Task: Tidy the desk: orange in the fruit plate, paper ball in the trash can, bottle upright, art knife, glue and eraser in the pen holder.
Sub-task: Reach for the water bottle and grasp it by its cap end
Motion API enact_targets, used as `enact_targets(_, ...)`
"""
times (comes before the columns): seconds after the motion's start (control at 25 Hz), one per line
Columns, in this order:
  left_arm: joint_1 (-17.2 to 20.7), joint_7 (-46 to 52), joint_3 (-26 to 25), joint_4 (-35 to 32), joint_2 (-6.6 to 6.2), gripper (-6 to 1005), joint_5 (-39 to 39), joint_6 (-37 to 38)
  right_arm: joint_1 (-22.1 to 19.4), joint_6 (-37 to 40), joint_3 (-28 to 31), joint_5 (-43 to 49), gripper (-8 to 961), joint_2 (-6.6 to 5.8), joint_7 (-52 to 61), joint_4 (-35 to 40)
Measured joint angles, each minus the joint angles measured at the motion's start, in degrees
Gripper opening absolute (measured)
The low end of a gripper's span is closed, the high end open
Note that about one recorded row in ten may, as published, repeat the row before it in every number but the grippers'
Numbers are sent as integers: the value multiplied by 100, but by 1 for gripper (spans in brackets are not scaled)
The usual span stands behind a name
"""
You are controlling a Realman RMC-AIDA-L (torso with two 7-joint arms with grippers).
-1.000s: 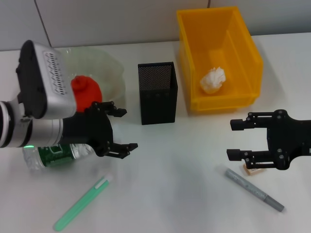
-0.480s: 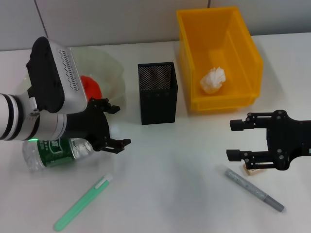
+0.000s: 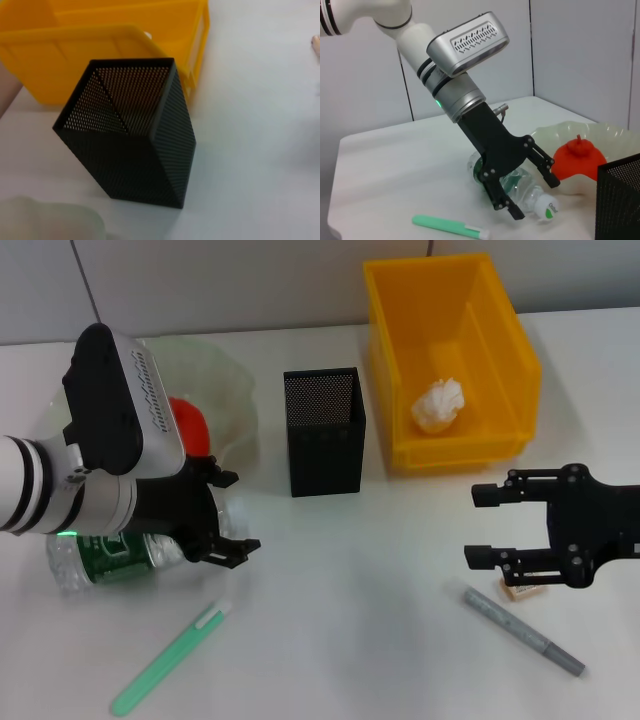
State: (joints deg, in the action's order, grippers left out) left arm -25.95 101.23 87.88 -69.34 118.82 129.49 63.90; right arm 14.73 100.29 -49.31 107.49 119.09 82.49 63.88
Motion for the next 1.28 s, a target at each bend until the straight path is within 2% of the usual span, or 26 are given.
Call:
enact_targets(0.24, 16, 55, 1, 26, -7, 859, 44, -19, 47, -8, 0, 0, 694, -4, -5, -76)
enact_targets(0.48, -76, 429, 114, 50, -2, 859, 438, -83, 54, -18, 0, 0, 694, -8, -39, -82)
enact_targets(1.28, -225, 601, 160, 258, 19, 859, 446, -245, 41, -37, 0, 0, 694, -9, -67, -130)
